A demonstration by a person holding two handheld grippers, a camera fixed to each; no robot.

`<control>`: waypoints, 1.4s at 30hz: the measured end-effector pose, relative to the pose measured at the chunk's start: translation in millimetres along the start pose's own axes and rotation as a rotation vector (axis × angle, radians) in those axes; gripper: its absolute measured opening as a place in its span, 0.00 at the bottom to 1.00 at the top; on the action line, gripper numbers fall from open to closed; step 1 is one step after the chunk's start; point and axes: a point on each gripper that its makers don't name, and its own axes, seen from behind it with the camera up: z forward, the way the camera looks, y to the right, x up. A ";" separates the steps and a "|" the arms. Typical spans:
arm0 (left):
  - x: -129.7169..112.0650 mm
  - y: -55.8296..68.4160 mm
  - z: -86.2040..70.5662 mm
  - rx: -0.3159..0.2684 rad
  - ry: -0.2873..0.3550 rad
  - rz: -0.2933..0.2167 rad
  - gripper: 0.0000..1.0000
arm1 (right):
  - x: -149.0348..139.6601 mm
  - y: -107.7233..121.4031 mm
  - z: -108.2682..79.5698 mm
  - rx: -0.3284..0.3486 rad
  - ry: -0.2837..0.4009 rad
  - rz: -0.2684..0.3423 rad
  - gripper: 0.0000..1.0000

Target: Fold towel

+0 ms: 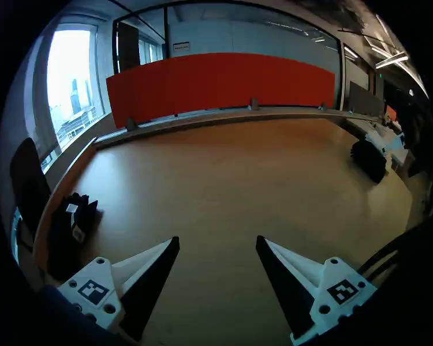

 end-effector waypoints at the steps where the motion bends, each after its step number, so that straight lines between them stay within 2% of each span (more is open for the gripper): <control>1: -0.1 0.0 0.0 0.000 0.000 0.000 0.99 | -0.7 0.1 -0.3 -0.005 0.000 0.014 0.94; 6: 0.1 0.2 -0.5 0.001 0.002 -0.004 0.99 | -1.3 -3.9 -3.3 -0.009 0.017 0.067 0.94; 15: 3.2 -2.9 -2.3 0.005 0.012 -0.010 0.99 | 7.0 1.1 -7.7 -0.049 0.072 0.095 0.94; 21: 7.6 -4.8 -2.6 0.009 0.021 -0.025 0.99 | 32.8 2.5 -16.5 -0.084 0.186 0.124 0.94; 29: 14.7 -8.0 -2.2 0.017 0.036 -0.039 0.99 | 64.8 -7.6 -31.8 -0.102 0.346 0.110 0.94; 36: 18.5 -11.3 -2.4 0.027 0.045 -0.052 0.99 | 105.4 -16.5 -56.4 -0.120 0.547 0.102 0.94; 42: 23.0 -13.7 -2.2 0.032 0.057 -0.064 0.99 | 127.3 -24.6 -73.9 -0.107 0.651 0.135 0.94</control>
